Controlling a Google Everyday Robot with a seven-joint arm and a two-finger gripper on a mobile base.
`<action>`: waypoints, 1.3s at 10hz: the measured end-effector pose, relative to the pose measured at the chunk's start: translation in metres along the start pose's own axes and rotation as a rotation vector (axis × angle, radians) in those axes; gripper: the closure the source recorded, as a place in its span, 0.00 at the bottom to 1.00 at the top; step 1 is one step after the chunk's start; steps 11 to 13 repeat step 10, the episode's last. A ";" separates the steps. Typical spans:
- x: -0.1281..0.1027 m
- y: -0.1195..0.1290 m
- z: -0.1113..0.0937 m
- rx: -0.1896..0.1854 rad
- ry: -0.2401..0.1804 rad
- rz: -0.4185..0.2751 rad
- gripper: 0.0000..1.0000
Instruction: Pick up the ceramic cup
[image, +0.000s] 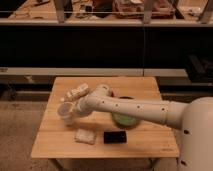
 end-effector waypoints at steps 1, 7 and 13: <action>-0.001 -0.005 0.003 0.010 -0.012 -0.007 0.91; 0.022 -0.056 -0.075 0.047 0.011 -0.108 1.00; 0.007 -0.078 -0.118 0.090 -0.059 -0.189 1.00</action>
